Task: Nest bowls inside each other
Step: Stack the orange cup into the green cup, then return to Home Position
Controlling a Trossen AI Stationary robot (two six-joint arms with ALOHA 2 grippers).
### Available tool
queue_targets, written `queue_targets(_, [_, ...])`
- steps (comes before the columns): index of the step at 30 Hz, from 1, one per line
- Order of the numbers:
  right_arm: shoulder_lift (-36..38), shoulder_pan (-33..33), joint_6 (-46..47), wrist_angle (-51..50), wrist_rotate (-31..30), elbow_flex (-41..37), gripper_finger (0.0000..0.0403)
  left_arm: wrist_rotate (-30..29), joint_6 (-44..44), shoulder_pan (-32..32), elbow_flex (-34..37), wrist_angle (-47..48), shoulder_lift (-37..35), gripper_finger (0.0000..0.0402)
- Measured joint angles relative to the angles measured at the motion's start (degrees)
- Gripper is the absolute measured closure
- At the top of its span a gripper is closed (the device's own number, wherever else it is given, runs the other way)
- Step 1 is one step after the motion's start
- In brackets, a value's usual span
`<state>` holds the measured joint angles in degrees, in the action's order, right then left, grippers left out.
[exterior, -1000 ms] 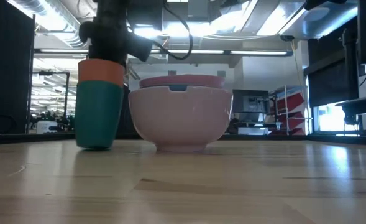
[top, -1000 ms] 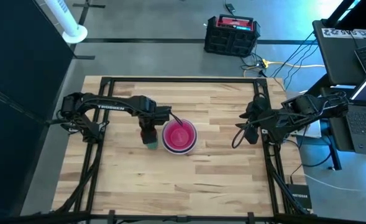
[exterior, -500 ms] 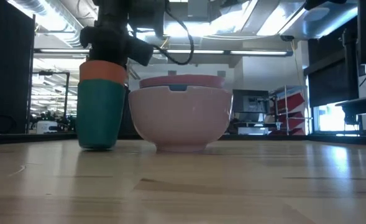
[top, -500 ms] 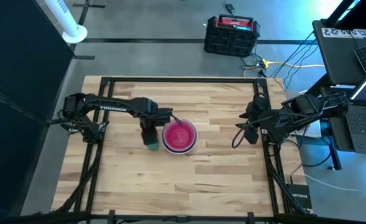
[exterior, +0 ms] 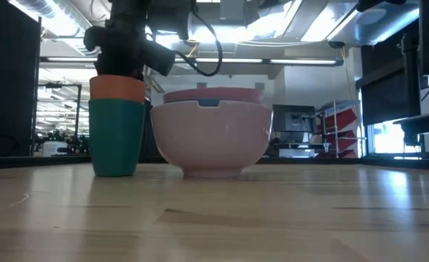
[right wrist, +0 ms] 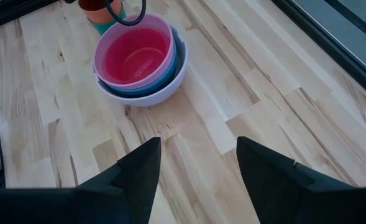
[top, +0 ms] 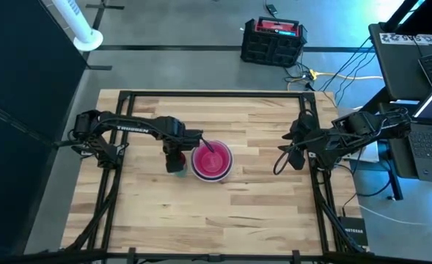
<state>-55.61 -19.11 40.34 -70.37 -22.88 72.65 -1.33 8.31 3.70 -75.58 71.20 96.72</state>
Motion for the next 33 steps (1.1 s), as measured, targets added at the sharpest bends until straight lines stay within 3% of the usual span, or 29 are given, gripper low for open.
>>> queue_targets(8, [0.00,0.00,-0.09,0.00,-0.01,0.01,0.0203,0.01,-0.51,0.03,-1.35,0.18,-0.08,0.0319])
queue_targets(18, [0.00,0.00,-0.11,-0.01,-0.01,0.01,0.0203,0.01,-1.31,-0.05,-10.07,6.70,-0.10,0.0319])
queue_targets(24, [0.56,0.00,-0.14,-0.02,-0.21,0.01,0.0207,-0.11,-1.39,-2.86,-18.72,11.57,-0.24,0.0322])
queue_targets(33, [5.20,0.00,-0.19,0.32,-1.59,0.03,0.0322,-1.34,-0.71,-9.11,-27.80,12.84,-5.29,0.0374])
